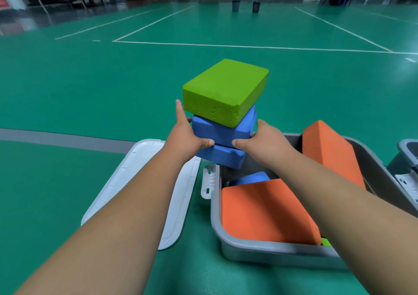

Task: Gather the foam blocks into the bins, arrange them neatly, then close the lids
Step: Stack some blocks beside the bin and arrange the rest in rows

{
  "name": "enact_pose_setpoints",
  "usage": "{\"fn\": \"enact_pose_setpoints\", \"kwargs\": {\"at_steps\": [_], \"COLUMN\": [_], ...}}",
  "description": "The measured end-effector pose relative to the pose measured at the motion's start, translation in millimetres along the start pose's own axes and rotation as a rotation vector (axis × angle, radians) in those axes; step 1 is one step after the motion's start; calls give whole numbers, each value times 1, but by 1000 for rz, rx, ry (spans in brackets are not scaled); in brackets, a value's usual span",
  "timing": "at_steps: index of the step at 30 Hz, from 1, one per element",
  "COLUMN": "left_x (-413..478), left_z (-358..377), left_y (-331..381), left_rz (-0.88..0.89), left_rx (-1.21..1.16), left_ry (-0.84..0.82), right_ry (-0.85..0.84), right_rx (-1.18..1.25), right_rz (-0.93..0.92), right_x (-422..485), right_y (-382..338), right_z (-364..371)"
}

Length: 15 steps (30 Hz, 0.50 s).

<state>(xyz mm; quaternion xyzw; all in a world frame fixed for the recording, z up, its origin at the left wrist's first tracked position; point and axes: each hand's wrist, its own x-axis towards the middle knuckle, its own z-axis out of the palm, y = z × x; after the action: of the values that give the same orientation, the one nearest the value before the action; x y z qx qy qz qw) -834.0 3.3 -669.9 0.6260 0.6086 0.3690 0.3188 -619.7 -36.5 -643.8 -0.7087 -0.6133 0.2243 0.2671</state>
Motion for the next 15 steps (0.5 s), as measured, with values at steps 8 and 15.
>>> {"fn": "enact_pose_setpoints", "kwargs": {"at_steps": [8, 15], "left_x": [-2, -6], "left_z": [-5, -2], "left_y": [0, 3], "left_rz": [-25, 28], "left_rx": [-251, -144], "left_ry": [-6, -20], "right_ry": [-78, -103], "right_rx": [-107, -301], "right_rz": [-43, -95], "right_x": [0, -1], "right_y": [1, -4], "right_z": [-5, -9]}}
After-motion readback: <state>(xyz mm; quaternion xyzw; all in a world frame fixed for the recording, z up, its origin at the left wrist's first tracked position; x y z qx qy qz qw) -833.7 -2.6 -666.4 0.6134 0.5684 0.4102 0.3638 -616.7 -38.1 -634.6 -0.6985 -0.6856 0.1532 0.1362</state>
